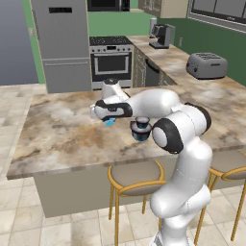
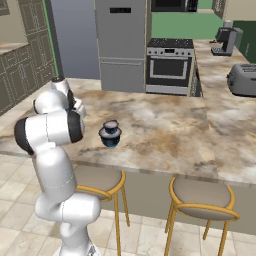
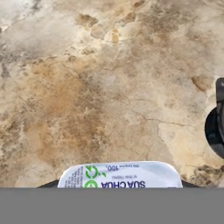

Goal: Stack the yogurt containers by placing the smaller containers on top of the larger containers.

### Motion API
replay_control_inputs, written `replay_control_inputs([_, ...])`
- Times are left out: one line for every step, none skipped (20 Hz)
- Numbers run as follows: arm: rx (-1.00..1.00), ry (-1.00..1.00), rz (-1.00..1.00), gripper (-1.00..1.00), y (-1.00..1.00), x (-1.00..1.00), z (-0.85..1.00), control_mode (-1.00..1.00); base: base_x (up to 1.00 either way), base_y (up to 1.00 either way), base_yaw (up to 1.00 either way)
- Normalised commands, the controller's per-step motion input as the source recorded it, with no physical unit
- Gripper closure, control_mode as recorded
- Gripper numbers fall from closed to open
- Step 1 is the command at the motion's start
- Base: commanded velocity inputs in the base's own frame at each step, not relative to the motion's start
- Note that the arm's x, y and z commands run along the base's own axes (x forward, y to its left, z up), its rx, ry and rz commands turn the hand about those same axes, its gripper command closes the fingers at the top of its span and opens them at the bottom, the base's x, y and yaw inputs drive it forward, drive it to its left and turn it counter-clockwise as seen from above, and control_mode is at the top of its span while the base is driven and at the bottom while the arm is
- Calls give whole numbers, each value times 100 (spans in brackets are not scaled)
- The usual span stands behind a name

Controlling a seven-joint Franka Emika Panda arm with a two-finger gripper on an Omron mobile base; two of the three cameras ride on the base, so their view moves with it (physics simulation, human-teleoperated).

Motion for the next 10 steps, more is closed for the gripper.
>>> replay_control_inputs([0, -5, 0, 100, -9, -9, 39, -100, 0, 0, 0])
replay_control_inputs([0, -4, 0, 100, -10, -11, 41, -100, 0, 0, 0])
replay_control_inputs([0, -4, 0, 100, -9, -18, 40, -100, 0, 0, 0])
replay_control_inputs([0, -2, 0, 100, -10, -20, 36, -100, 0, 0, 0])
replay_control_inputs([0, -2, 0, 100, -15, -23, 33, -100, 0, 0, 0])
replay_control_inputs([0, -1, 0, 100, -25, -24, 31, -100, 0, 0, 0])
replay_control_inputs([0, 0, 0, 100, -24, -20, 34, -100, 0, 0, 0])
replay_control_inputs([0, 0, 0, 100, -22, -21, 31, -100, 0, 0, 0])
replay_control_inputs([0, 0, 0, 100, -21, -28, 31, -100, 0, 0, 0])
replay_control_inputs([0, 0, 0, 100, -22, -30, 31, -100, 0, 0, 0])
